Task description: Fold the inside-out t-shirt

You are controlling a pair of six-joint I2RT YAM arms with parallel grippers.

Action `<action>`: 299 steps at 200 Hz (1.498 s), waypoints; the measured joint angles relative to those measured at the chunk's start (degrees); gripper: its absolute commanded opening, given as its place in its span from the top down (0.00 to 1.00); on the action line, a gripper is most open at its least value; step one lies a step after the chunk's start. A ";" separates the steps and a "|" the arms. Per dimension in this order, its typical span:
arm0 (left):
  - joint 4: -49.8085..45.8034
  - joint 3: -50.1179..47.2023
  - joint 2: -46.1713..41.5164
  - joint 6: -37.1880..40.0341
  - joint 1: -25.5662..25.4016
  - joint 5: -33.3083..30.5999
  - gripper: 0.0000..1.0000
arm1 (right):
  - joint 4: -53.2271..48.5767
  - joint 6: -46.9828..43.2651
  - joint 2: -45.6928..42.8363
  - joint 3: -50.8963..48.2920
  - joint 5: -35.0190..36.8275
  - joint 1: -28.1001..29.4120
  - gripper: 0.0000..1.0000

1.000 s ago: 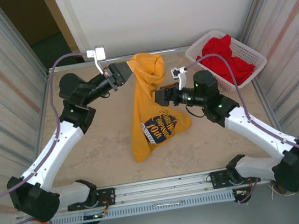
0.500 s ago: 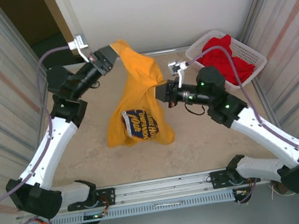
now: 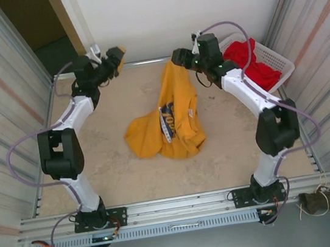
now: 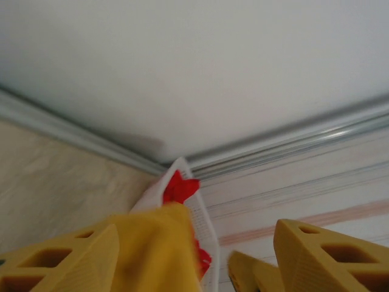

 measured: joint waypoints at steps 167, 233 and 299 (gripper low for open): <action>-32.54 -34.56 -21.59 37.62 -24.22 -19.34 0.21 | -10.49 2.19 -23.04 -48.70 17.42 13.31 0.51; -33.62 -33.05 -15.32 41.07 -25.00 -20.79 1.00 | -14.71 1.05 -29.51 -42.29 15.78 11.87 1.00; -46.64 -16.87 -36.24 41.97 -8.28 -15.47 1.00 | -24.24 0.63 -50.82 -25.42 9.90 6.19 1.00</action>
